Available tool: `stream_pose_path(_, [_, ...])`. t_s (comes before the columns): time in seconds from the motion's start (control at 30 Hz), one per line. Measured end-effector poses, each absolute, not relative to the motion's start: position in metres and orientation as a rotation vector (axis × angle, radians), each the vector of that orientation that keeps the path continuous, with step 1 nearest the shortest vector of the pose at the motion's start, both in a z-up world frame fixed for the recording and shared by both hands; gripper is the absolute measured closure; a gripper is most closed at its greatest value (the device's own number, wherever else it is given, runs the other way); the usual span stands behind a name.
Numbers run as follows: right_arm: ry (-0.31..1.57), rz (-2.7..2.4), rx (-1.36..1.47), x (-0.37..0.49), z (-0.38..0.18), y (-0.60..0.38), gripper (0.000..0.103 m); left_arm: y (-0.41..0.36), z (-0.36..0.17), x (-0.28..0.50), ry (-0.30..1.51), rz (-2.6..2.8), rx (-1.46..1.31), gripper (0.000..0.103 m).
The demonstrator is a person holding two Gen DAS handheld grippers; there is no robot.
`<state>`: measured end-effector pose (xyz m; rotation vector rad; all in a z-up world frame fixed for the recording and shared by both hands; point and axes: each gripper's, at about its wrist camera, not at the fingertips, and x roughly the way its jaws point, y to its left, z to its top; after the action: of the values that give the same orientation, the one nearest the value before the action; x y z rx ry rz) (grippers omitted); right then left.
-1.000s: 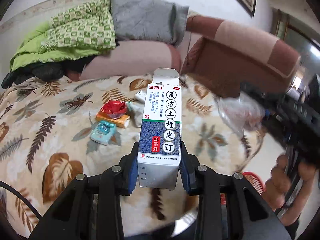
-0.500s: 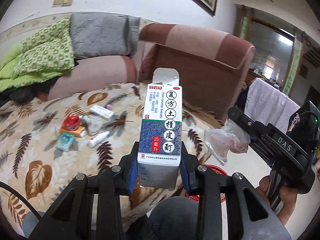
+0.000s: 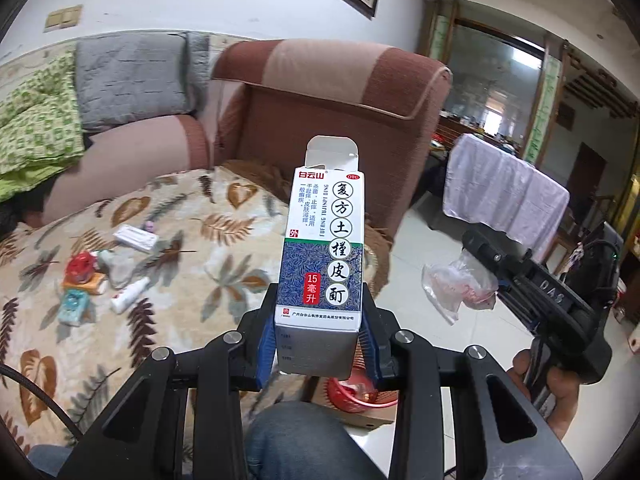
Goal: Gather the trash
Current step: 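Carry the bag and medicine box over the red wastebasket with both tools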
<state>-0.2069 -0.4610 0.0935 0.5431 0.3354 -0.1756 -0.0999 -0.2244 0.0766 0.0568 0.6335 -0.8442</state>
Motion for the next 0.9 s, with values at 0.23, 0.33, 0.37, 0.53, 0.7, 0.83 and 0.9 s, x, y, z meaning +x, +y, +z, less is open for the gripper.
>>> stream_pose_path(0.23, [0.386, -0.302, 0.541, -0.221, 0.082, -0.483, 0.078, -0.256, 0.062, -0.105, 0.674, -0.906, 0.091, 0.069])
stream_pose_path(0.33, [0.398, -0.336, 0.548, -0.225, 0.078, -0.493, 0.078, -0.267, 0.055, -0.105, 0.700, -0.934, 0.097, 0.069])
stream_pose_path(0.37, [0.400, -0.349, 0.553, -0.226, 0.076, -0.496, 0.078, -0.271, 0.053, -0.105, 0.705, -0.943, 0.099, 0.069])
stream_pose_path(0.53, [0.416, -0.390, 0.575, -0.231, 0.067, -0.510, 0.078, -0.291, 0.038, -0.104, 0.752, -0.990, 0.112, 0.069])
stream_pose_path(0.7, [0.436, -0.425, 0.593, -0.232, 0.056, -0.521, 0.078, -0.310, 0.025, -0.104, 0.787, -1.020, 0.136, 0.069])
stream_pose_path(0.83, [0.454, -0.457, 0.607, -0.233, 0.047, -0.529, 0.078, -0.322, 0.013, -0.103, 0.821, -1.036, 0.147, 0.069])
stream_pose_path(0.9, [0.459, -0.473, 0.617, -0.234, 0.042, -0.534, 0.078, -0.329, 0.007, -0.103, 0.834, -1.039, 0.157, 0.069])
